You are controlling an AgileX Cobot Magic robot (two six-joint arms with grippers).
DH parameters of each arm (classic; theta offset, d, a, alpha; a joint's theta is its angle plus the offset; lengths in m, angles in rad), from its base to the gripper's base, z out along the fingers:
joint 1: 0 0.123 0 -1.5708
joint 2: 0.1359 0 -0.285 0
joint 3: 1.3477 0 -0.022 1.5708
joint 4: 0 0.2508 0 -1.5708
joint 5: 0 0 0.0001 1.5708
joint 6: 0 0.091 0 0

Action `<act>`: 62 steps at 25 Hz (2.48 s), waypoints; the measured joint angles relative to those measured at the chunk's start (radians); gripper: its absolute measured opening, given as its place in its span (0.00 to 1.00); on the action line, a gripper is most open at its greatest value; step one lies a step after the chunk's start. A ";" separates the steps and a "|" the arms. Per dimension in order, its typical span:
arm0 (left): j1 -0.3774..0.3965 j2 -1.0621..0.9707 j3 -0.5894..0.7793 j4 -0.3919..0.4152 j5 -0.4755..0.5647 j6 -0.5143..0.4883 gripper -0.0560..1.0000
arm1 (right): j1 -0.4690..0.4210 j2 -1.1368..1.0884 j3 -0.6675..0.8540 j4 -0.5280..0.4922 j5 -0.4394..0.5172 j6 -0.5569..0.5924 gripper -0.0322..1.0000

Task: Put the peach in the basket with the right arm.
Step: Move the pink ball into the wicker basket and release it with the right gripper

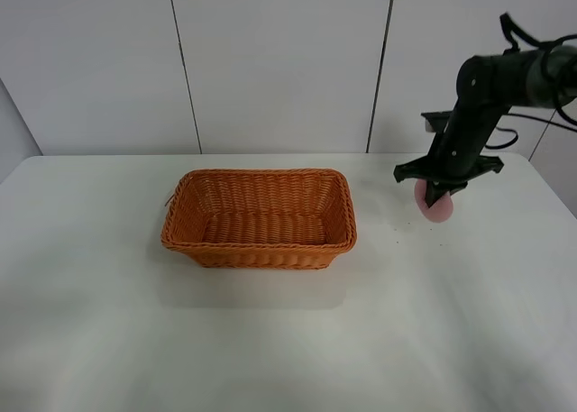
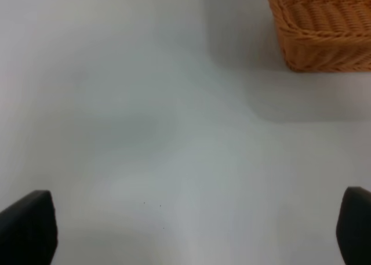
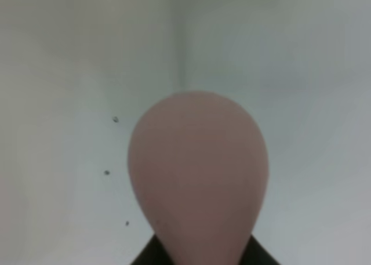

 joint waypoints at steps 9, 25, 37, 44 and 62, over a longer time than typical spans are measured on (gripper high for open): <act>0.000 0.000 0.000 0.000 0.000 0.000 0.99 | 0.000 -0.024 -0.257 -0.001 0.178 -0.004 0.04; 0.000 0.000 0.000 0.000 0.000 0.000 0.99 | 0.361 -0.024 -0.267 0.019 0.123 -0.001 0.04; 0.000 0.000 0.000 0.000 0.000 0.000 0.99 | 0.541 0.172 -0.267 0.020 -0.118 0.010 0.04; 0.000 0.000 0.000 0.000 0.000 0.000 0.99 | 0.542 0.280 -0.267 0.014 -0.182 0.072 0.34; 0.000 0.000 0.000 0.000 0.000 0.000 0.99 | 0.529 0.219 -0.594 -0.022 0.132 0.072 0.70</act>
